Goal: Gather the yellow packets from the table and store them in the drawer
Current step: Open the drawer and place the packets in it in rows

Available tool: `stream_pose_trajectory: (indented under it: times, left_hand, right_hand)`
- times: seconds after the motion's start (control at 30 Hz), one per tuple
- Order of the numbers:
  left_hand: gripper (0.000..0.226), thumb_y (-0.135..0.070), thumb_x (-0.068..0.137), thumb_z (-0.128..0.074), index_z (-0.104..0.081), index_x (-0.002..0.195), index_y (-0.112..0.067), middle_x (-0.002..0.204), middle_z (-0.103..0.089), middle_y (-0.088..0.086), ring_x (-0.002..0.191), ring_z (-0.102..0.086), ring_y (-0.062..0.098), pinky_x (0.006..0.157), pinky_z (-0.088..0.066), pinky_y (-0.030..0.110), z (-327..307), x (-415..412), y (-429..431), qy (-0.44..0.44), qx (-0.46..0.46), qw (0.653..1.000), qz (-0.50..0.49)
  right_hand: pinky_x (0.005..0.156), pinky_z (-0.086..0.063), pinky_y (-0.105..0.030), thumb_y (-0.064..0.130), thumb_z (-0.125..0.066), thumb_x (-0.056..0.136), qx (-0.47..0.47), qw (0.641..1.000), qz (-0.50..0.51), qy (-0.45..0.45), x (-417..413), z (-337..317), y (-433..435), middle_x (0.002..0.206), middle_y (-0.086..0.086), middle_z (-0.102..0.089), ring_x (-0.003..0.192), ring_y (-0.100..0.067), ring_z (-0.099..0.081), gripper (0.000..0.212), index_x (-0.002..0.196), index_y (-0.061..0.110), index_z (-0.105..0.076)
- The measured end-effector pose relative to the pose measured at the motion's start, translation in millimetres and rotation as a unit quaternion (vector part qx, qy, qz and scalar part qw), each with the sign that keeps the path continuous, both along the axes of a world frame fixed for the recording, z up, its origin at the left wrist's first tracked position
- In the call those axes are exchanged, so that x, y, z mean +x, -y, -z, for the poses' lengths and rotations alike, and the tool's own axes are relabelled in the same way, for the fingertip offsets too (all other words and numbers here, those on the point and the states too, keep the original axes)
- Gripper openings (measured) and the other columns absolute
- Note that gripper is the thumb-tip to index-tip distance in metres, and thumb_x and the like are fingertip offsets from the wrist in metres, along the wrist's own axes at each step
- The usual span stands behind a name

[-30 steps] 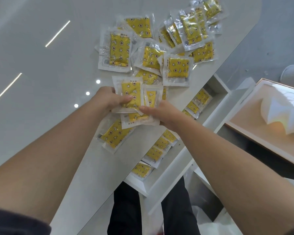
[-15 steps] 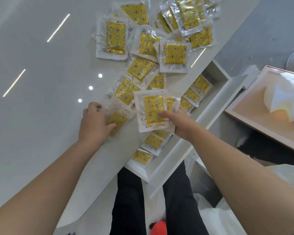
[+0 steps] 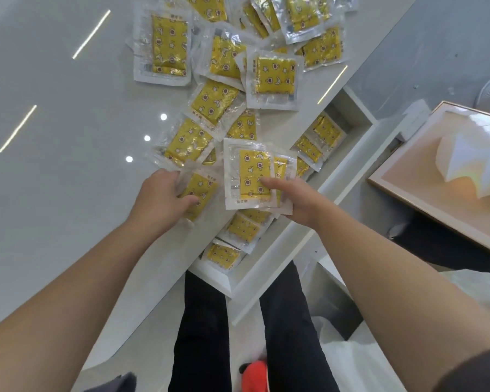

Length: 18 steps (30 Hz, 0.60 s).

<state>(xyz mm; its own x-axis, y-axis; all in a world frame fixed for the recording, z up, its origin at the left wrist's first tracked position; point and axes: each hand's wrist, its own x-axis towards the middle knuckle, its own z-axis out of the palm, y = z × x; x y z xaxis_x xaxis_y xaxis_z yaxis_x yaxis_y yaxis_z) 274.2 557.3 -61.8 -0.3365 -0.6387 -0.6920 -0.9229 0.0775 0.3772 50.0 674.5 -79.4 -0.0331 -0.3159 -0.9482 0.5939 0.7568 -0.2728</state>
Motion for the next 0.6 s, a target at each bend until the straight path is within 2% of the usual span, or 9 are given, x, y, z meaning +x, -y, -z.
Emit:
stream_pose_trajectory:
  times: [0.07,0.17,0.27,0.37,0.43,0.5,0.53,0.6]
  left_hand:
    - [0.033,-0.032,0.081,-0.074,-0.055,0.089,-0.006,0.090,-0.051,0.006,0.082,-0.049,0.022,0.060,-0.031,0.029,-10.2,-15.3,-13.0,-0.033,0.010,0.999,-0.017]
    - [0.031,-0.034,0.081,-0.074,-0.058,0.093,-0.010,0.091,-0.060,0.003,0.082,-0.056,0.020,0.063,-0.042,0.030,-10.6,-49.3,-43.6,-0.094,0.054,0.993,-0.046]
    - [0.019,-0.029,0.082,-0.073,-0.062,0.095,-0.021,0.088,-0.065,-0.008,0.082,-0.059,0.012,0.062,-0.041,0.018,1.4,-92.1,-78.8,-0.132,0.115,0.981,-0.088]
    - [0.025,-0.027,0.083,-0.073,-0.065,0.106,-0.024,0.096,-0.066,-0.009,0.088,-0.060,0.013,0.073,-0.045,0.025,27.5,-140.7,-109.9,-0.124,0.145,0.968,-0.162]
    - [0.018,-0.021,0.084,-0.072,-0.065,0.101,-0.023,0.096,-0.068,-0.004,0.087,-0.062,0.015,0.079,-0.046,0.027,51.8,-170.5,-122.8,-0.122,0.178,0.938,-0.273]
    - [0.010,-0.019,0.084,-0.073,-0.066,0.091,-0.021,0.094,-0.070,-0.003,0.085,-0.065,0.015,0.083,-0.051,0.030,80.3,-197.5,-131.5,-0.126,0.217,0.885,-0.392]
    - [0.009,-0.020,0.083,-0.073,-0.067,0.090,-0.020,0.094,-0.071,-0.002,0.086,-0.067,0.017,0.087,-0.053,0.034,96.3,-209.2,-135.4,-0.130,0.232,0.854,-0.447]
    - [0.018,-0.024,0.080,-0.076,-0.068,0.096,-0.020,0.098,-0.072,-0.001,0.093,-0.068,0.022,0.093,-0.052,0.043,126.6,-229.5,-139.9,-0.125,0.243,0.811,-0.517]
  right_hand:
    - [0.085,-0.057,-0.043,0.008,-0.070,0.084,-0.004,1.000,-0.022,-0.002,-19.3,-0.4,-4.7,0.116,-0.013,-0.069,0.104,-0.031,-0.068,0.040,0.122,0.008,-0.059]
    - [0.084,-0.058,-0.041,0.008,-0.069,0.084,-0.005,0.998,-0.055,-0.024,-67.5,1.6,-13.7,0.115,-0.012,-0.070,0.103,-0.029,-0.069,0.038,0.121,0.009,-0.060]
    - [0.088,-0.056,-0.041,0.009,-0.070,0.082,-0.004,0.991,-0.115,-0.068,-125.5,12.6,-20.2,0.113,-0.010,-0.071,0.102,-0.027,-0.069,0.036,0.117,0.009,-0.061]
    - [0.088,-0.057,-0.039,0.008,-0.073,0.081,-0.007,0.971,-0.188,-0.148,-180.4,29.8,-20.0,0.108,-0.008,-0.073,0.099,-0.026,-0.070,0.035,0.115,0.008,-0.063]
    - [0.087,-0.057,-0.036,0.011,-0.076,0.080,-0.011,0.948,-0.234,-0.215,-211.4,45.2,-15.4,0.104,-0.006,-0.073,0.094,-0.022,-0.072,0.033,0.112,0.008,-0.065]
    - [0.081,-0.058,-0.031,0.016,-0.078,0.079,-0.013,0.917,-0.283,-0.280,-235.7,63.7,-5.2,0.098,-0.002,-0.073,0.085,-0.016,-0.071,0.030,0.106,0.011,-0.067]
    - [0.074,-0.056,-0.026,0.020,-0.079,0.079,-0.016,0.894,-0.319,-0.315,-244.3,73.4,2.5,0.092,0.001,-0.071,0.080,-0.013,-0.069,0.026,0.101,0.013,-0.067]
    - [0.061,-0.046,-0.023,0.029,-0.078,0.080,-0.012,0.822,-0.417,-0.388,-253.8,89.8,19.8,0.082,0.004,-0.060,0.073,-0.013,-0.059,0.027,0.093,0.013,-0.060]
